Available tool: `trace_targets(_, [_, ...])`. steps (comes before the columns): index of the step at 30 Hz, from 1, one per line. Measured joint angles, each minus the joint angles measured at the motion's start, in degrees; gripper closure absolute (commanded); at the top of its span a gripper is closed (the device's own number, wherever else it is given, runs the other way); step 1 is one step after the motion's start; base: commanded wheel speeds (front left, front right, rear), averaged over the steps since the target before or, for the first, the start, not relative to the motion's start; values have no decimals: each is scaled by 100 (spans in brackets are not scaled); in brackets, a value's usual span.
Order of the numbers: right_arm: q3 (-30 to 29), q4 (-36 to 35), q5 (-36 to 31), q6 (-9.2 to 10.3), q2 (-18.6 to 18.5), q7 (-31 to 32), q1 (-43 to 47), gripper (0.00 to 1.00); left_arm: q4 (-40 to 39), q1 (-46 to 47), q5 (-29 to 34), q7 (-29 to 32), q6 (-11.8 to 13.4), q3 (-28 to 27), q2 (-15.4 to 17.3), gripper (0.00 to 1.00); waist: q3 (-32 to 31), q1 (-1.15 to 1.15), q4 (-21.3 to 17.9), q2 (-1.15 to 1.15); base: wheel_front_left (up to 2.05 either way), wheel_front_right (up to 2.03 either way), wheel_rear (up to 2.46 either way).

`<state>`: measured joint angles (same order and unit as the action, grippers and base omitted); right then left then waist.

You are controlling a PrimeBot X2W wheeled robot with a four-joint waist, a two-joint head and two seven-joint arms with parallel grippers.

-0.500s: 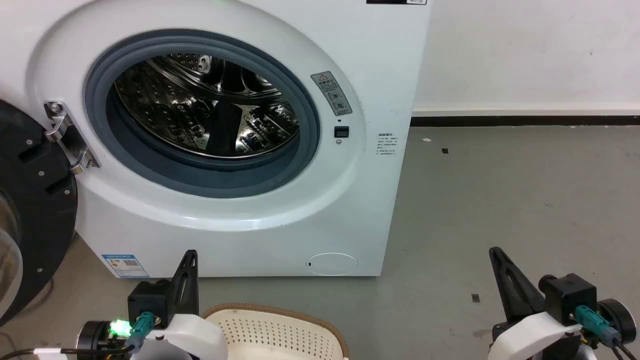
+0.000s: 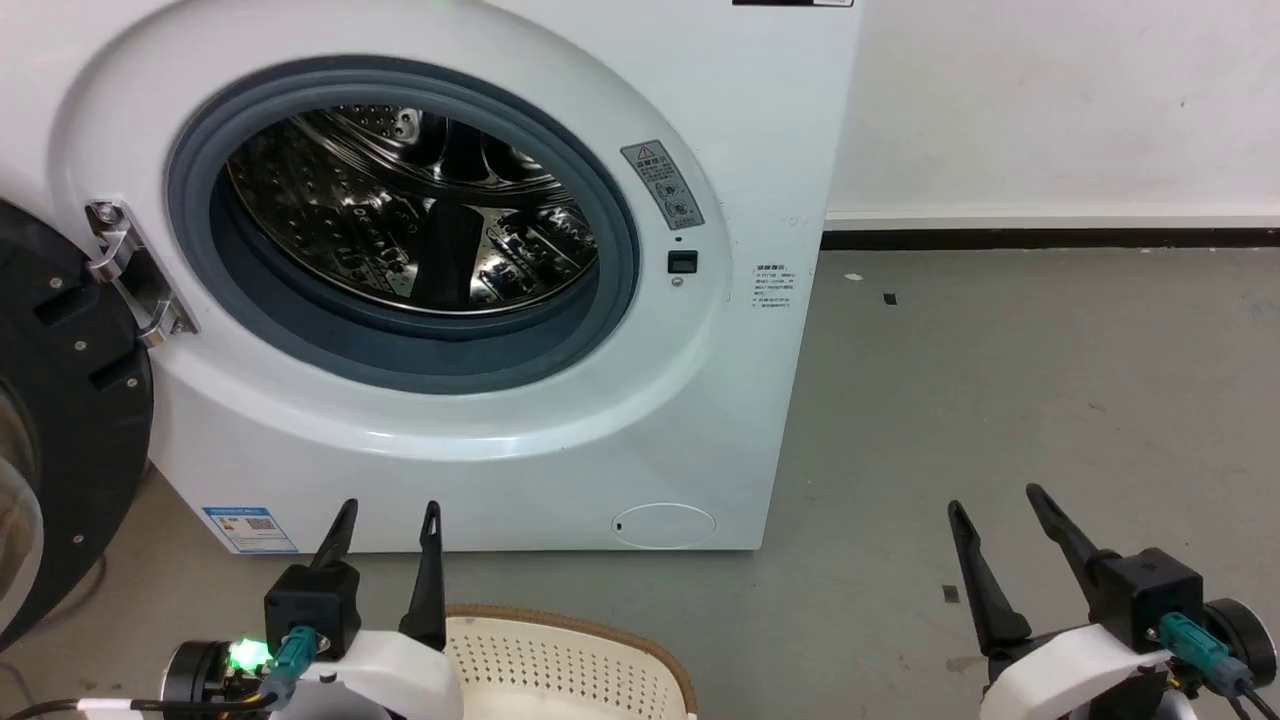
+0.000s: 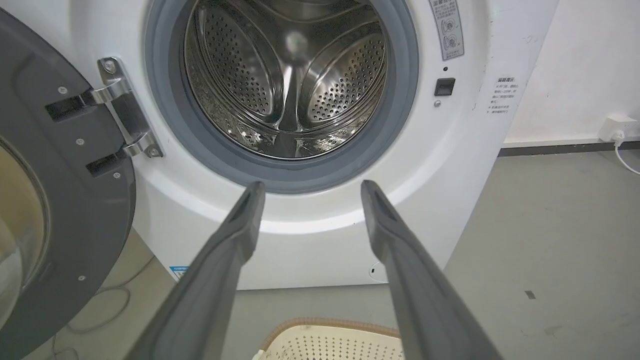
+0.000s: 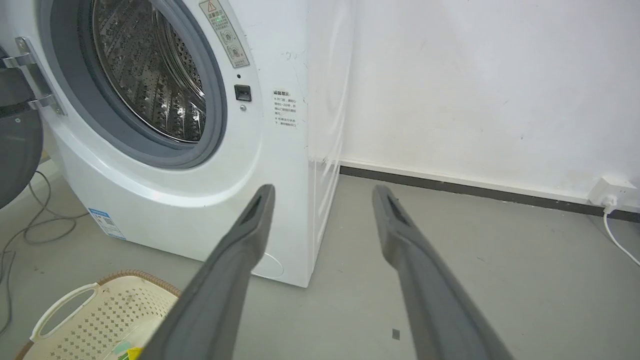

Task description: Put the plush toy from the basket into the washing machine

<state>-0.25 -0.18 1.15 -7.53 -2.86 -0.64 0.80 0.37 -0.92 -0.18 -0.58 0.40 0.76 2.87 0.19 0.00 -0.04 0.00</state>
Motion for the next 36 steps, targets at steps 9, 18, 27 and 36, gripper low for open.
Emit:
trace_targets(9, [-65, -13, 96, 0, 0, -101, 1, 0, 69, 1, -102, -108, 44, 80, 0, 0, 78, 0, -19, 0, 0, 0, 0])
trace_targets(18, [-118, -52, 202, 0, 0, -208, 1, 0, 301, 7, -164, -210, 44, 198, -1, 0, 221, 0, -57, 0, 0, 0, 0])
trace_targets(27, [-138, -98, 277, 0, 0, -322, -2, 0, 620, 192, -255, -310, 42, 274, -1, 0, 436, 0, -120, 0, 0, 0, 0])
trace_targets(36, [-152, -219, 388, 0, 0, -459, -77, 0, 1249, 467, -265, -461, -7, 347, 1, 0, 793, 0, -247, 0, 0, 0, 0])
